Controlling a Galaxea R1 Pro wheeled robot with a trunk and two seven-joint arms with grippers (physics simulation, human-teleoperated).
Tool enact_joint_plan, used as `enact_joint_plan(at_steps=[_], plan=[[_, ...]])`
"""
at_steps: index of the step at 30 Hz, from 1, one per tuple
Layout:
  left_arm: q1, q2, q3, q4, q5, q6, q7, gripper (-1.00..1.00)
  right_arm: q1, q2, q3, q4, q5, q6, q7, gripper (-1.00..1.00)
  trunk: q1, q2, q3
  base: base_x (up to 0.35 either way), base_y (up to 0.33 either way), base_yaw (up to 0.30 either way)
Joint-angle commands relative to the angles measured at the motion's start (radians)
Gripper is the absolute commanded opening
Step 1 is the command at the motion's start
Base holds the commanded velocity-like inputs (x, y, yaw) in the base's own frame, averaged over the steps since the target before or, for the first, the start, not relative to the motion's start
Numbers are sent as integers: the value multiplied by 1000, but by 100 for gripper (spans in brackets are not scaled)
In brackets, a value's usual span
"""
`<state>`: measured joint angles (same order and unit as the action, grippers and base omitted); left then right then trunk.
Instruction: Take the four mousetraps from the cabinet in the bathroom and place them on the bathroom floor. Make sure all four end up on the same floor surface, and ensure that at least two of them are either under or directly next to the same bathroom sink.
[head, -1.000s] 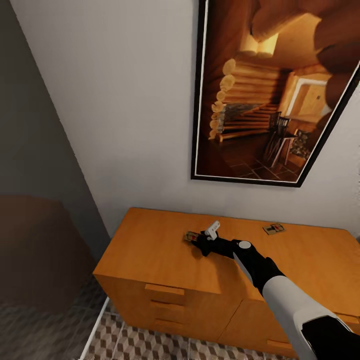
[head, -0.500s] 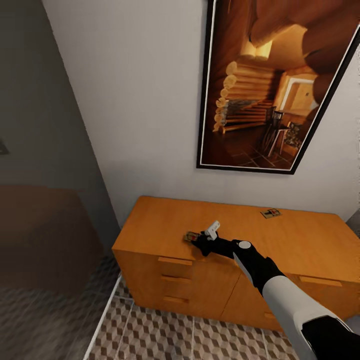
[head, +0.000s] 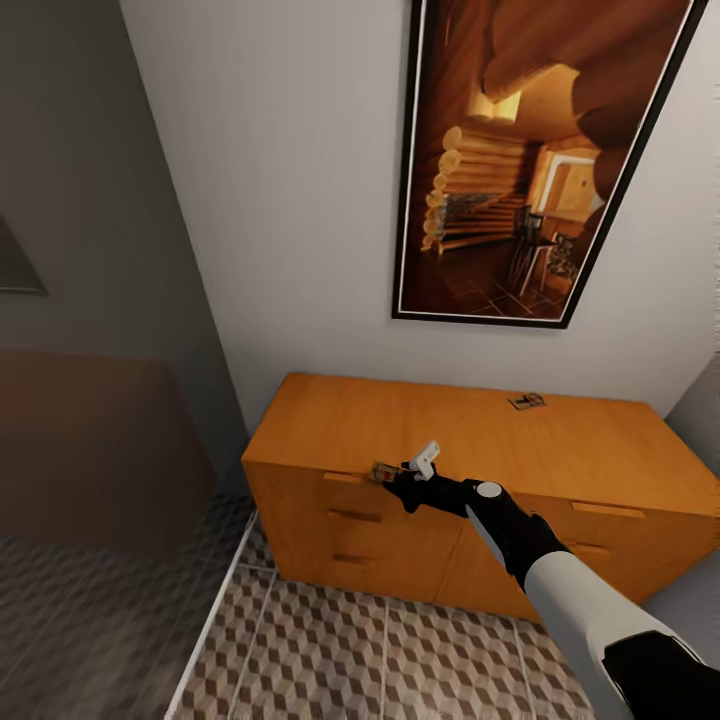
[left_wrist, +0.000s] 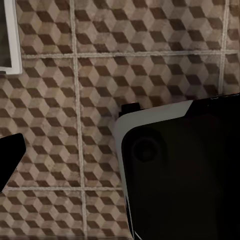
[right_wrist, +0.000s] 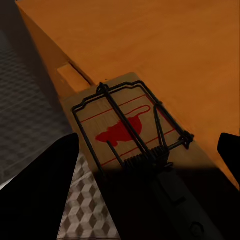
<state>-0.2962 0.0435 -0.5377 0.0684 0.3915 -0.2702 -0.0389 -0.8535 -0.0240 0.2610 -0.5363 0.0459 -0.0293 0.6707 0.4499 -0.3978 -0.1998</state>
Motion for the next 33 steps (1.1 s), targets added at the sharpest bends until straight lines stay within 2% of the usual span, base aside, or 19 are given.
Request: enact_joint_plan(at_steps=[1, 18, 28, 33], plan=[[-1, -1, -8, 4, 9, -6, -4, 100, -1, -1, 3, -1, 5, -3, 1, -100, 0, -2, -2, -294, 0, 0], [-1, -1, -8, 4, 9, -6, -4, 100, -1, -2, 3, 14, 5, -3, -4, -100, 0, -2, -2, -285, 0, 0], [-1, -1, -8, 4, 9, -6, -4, 100, -1, -7, 3, 74, 5, -20, -3, -100, 0, -2, -2, -48, 0, 0], [-1, -2, -8, 4, 9, -5, -4, 100, -1, -10, 3, 161, 7, -89, -2, -100, 0, -2, -2, -1, 0, 0]])
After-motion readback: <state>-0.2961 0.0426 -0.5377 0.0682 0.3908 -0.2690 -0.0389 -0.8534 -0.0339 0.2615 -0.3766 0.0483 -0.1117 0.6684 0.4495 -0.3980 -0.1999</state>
